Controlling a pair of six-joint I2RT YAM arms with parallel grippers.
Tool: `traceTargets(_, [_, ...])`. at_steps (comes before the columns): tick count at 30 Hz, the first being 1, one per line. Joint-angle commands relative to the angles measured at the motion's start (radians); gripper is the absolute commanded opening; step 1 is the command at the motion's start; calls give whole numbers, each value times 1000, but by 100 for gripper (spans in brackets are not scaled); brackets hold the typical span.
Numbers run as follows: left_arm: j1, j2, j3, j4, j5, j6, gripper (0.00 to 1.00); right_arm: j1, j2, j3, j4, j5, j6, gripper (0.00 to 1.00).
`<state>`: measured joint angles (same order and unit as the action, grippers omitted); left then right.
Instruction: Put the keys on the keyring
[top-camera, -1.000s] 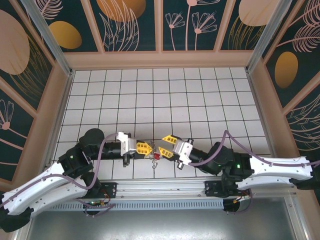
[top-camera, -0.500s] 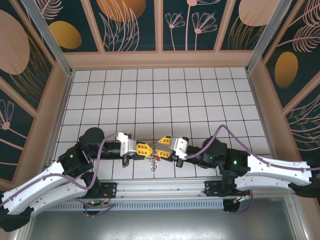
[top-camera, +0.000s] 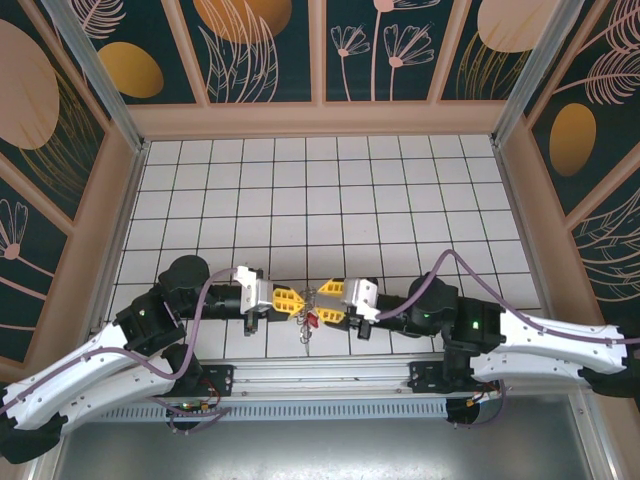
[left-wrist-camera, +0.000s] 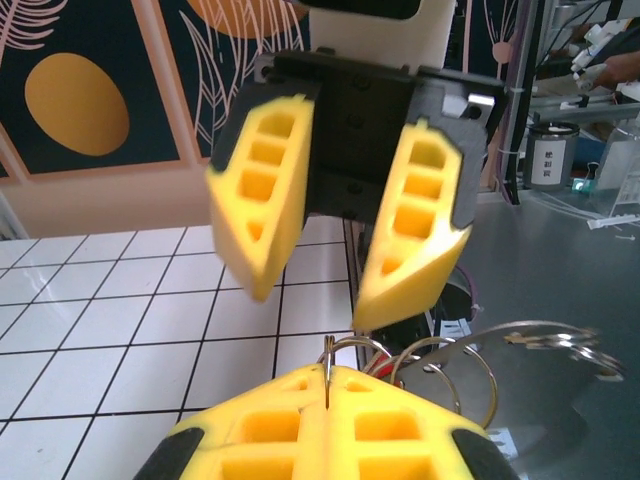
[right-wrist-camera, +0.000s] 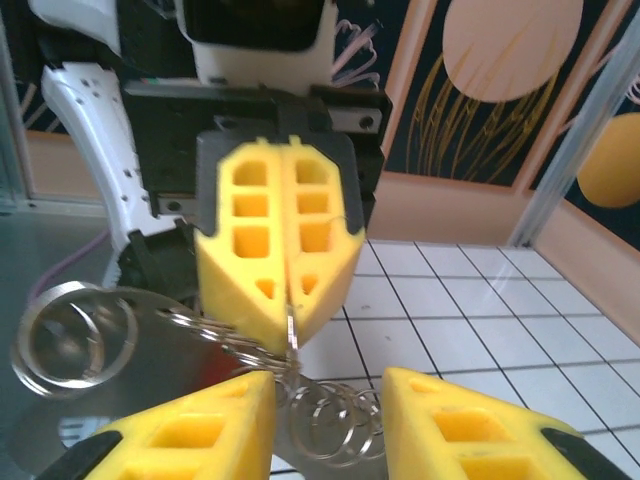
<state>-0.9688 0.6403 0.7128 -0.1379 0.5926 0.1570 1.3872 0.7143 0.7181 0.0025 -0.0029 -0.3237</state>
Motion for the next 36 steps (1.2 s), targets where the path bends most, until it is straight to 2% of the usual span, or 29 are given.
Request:
traceTargets(1, [2,-14,36,35,-2,23,0,-1,-19,-6,28,-63,30,34])
traceTargets(12, [1,-8,39,37,14,25,0,-19,77,26,1,-31,33,34])
traceTargets(23, [2,1,35,31,27,25,0,-31,61,22,37,-59,25,32])
traceTargets(31, [2,6,35,27,27,25,0,-33,44,13,57,-75,16,25])
traceTargets(36, [1,6,40,26,24,26,0,-37,45,16,53,-87,17,28])
